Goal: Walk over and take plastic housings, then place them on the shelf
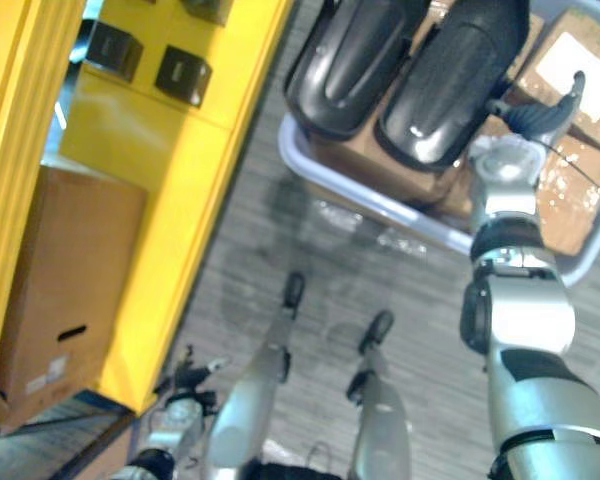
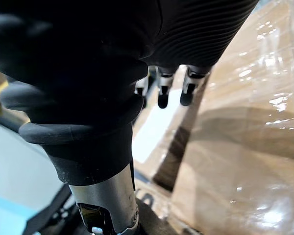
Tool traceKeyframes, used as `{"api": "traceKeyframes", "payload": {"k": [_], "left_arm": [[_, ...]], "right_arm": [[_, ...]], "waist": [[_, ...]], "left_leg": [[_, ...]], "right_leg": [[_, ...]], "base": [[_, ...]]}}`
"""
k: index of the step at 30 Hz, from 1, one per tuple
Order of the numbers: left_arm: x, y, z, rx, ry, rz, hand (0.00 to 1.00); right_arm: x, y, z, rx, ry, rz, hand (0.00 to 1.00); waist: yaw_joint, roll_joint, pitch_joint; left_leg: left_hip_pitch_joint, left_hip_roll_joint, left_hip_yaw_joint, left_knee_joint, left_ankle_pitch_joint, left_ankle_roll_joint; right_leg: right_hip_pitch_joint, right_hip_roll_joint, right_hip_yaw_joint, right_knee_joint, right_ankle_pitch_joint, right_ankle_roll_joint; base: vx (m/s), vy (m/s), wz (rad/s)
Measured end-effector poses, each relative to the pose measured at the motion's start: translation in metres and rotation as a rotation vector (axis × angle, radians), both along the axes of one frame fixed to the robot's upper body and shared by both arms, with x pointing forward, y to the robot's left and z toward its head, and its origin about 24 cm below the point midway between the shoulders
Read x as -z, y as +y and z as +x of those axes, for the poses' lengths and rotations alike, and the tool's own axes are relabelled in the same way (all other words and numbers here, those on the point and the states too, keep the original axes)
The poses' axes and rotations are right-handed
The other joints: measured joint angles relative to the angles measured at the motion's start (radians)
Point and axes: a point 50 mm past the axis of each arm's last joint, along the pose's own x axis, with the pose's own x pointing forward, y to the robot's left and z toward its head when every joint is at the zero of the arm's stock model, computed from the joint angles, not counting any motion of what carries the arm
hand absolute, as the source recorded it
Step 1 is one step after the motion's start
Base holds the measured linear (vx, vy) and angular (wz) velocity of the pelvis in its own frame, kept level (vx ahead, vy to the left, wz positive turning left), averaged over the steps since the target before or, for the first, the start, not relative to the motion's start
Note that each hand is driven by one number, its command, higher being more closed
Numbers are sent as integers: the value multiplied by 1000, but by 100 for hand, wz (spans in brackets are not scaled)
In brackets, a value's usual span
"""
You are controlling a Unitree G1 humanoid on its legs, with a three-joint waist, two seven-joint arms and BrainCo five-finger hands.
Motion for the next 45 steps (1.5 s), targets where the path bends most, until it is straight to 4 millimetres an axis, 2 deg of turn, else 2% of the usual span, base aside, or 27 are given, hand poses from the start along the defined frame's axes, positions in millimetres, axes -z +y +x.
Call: {"api": "traceKeyframes", "payload": {"k": [2,4,11,12,16,17,27,30,33,34,37,39,41,45], "left_arm": [[-2,-3,4,27,-8,-4,0],[-4,-13,10,79,-21,-15,0],[-4,-21,12,146,-17,-30,0],[-4,-23,11,153,-15,-30,0],[-4,-26,12,180,-13,-30,0],[-4,-28,12,187,-13,-32,0],[-3,-29,12,205,-10,-47,0],[-4,-34,13,210,-14,-60,0],[-4,-38,13,197,-16,-81,0],[-3,-38,12,197,-15,-84,0],[-4,-42,12,198,-21,-96,0],[-3,-46,11,191,-22,-113,0],[-2,-47,8,164,-21,-133,0],[2,-36,-5,85,-20,-154,0]], "right_arm": [[2,-13,-4,22,37,-19,0],[3,-28,-10,54,83,-48,0],[-9,-51,-22,100,72,-43,0],[-9,-54,-24,108,71,-40,100],[-9,-62,-28,123,61,-11,100],[-11,-71,-34,139,41,25,100],[-2,-87,-43,119,36,85,100],[10,-82,-40,104,70,81,100],[15,-75,-35,78,50,96,100],[22,-69,-32,55,56,115,100],[38,-60,-27,21,89,135,100],[53,-47,-21,-11,140,105,100],[62,-39,-18,-28,174,88,100],[82,-7,-8,-102,260,-24,100]], "waist": [[19,3,1],[39,34,-2],[55,66,-6],[62,72,-8],[68,82,-13],[68,92,-10],[66,100,-13],[63,107,-18],[51,114,-22],[38,114,-22],[29,114,-22],[11,113,-23],[8,112,-23],[-28,100,-21]], "left_leg": [[-4,0,-5,0,0,0],[-12,-4,-30,0,3,-2],[-37,-12,-62,0,10,-2],[-37,-14,-63,0,10,-2],[-37,-16,-71,0,10,-2],[-37,-16,-82,0,12,-5],[-16,-13,-70,0,15,-5],[20,-13,-58,0,15,-5],[32,-12,-52,0,14,-5],[46,-12,-53,0,14,-5],[75,-11,-48,0,14,-5],[96,-8,-48,0,14,-5],[118,-5,-38,0,12,-6],[184,6,-20,-1,4,-13]], "right_leg": [[-1,1,-5,-1,0,0],[2,2,-27,-1,-1,-1],[-1,0,-63,-7,-4,-3],[0,-1,-64,-7,-4,-3],[3,-3,-76,-4,-8,-4],[5,-3,-85,4,-13,-5],[19,-3,-78,3,-14,-6],[49,-6,-69,4,-16,-7],[57,-6,-60,7,-18,-8],[70,-7,-60,12,-22,-7],[85,-12,-56,35,-34,-4],[104,-13,-55,45,-39,-5],[115,-13,-49,57,-44,-7],[165,-9,-27,73,-57,-9]], "base": [[11,-2,9],[14,2,24],[10,16,15],[11,38,5],[2,27,7],[-5,18,13],[3,5,-1],[20,-3,-7],[-8,-1,-4],[-12,-3,-3],[-4,-3,-2],[0,0,0],[-29,-19,-10],[-18,-32,-14]]}}
